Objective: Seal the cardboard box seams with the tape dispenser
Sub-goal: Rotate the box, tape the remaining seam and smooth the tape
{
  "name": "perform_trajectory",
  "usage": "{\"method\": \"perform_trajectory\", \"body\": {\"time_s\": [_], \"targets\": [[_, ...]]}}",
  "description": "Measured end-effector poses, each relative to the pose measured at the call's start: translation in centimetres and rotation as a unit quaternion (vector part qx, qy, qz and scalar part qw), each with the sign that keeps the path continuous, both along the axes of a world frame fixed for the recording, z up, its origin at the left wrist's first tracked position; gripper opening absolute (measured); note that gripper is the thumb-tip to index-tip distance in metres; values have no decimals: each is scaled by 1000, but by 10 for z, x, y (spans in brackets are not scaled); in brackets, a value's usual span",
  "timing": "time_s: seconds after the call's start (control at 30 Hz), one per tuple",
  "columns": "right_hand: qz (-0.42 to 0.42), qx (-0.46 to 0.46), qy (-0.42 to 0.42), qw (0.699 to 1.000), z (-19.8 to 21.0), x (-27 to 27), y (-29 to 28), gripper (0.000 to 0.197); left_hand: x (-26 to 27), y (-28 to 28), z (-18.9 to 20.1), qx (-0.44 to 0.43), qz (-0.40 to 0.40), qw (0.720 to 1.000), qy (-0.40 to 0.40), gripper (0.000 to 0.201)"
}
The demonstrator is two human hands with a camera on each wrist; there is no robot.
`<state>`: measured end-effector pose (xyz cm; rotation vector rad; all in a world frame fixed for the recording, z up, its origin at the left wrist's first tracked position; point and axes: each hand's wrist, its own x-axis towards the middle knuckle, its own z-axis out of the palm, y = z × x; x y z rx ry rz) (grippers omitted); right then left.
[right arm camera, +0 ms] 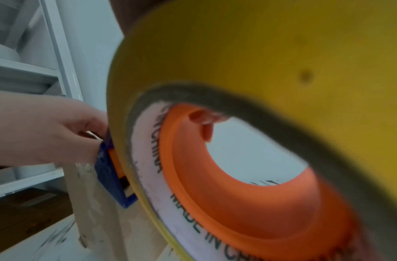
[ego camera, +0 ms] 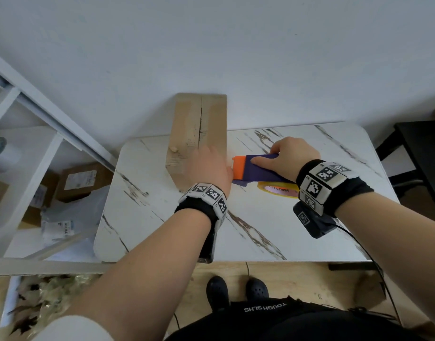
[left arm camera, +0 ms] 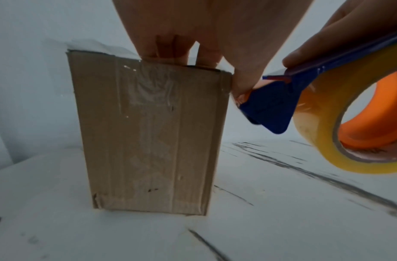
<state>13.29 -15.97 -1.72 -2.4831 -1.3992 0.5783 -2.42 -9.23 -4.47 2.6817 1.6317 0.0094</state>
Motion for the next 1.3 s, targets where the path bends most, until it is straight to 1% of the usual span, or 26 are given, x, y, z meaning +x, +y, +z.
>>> {"method": "perform_trajectory", "body": {"time_s": [0.1, 0.33, 0.53, 0.57, 0.6, 0.67, 0.7, 0.73, 0.83, 0.87, 0.93, 1.0, 1.1, 1.17, 1.23, 1.3], "targets": [[13, -17, -24, 999, 2, -6, 11, 52, -4, 5, -3, -9, 12, 1000, -9, 47], [-7, -29, -32, 999, 14, -20, 35, 49, -12, 10, -2, -27, 25, 999, -18, 46], [19, -25, -99, 995, 31, -30, 41, 48, -9, 11, -1, -34, 35, 999, -20, 40], [23, -19, -109, 994, 33, -32, 42, 46, -8, 11, -1, -33, 33, 999, -18, 40], [28, -7, -120, 992, 34, -34, 43, 41, -7, 11, 0, -30, 30, 999, -17, 39], [50, -13, -172, 984, 27, -36, 38, 18, -8, 12, 1, -27, 24, 999, -12, 38], [61, -37, -198, 977, 17, -36, 34, 17, -9, 10, 0, -26, 24, 999, -11, 37], [63, -67, -211, 973, 6, -34, 27, 22, -10, 9, -1, -23, 25, 999, -9, 38], [0, -121, -156, 980, -23, -22, 13, 27, -13, 9, -4, 8, 12, 1000, -4, 41], [-14, -125, -150, 981, -28, -19, 10, 28, -13, 10, -5, 9, 12, 1000, -9, 41], [-19, -125, -151, 980, -38, -18, 11, 26, -14, 9, -4, 6, 13, 1000, -23, 41], [0, -108, -159, 981, -46, -22, 13, 25, -15, 9, -3, 8, 10, 1000, -24, 45], [0, -76, -153, 985, -61, -30, 11, 26, -19, 11, -2, -7, 2, 1000, -26, 54], [-5, -68, -133, 989, -70, -37, 10, 28, -24, 14, 1, -28, -11, 999, -30, 64], [-8, -77, -106, 991, -78, -45, 8, 29, -30, 17, 4, -56, -32, 998, -24, 79], [-6, -99, -82, 992, -84, -53, 5, 32, -40, 21, 6, -96, -53, 993, -31, 87]]}}
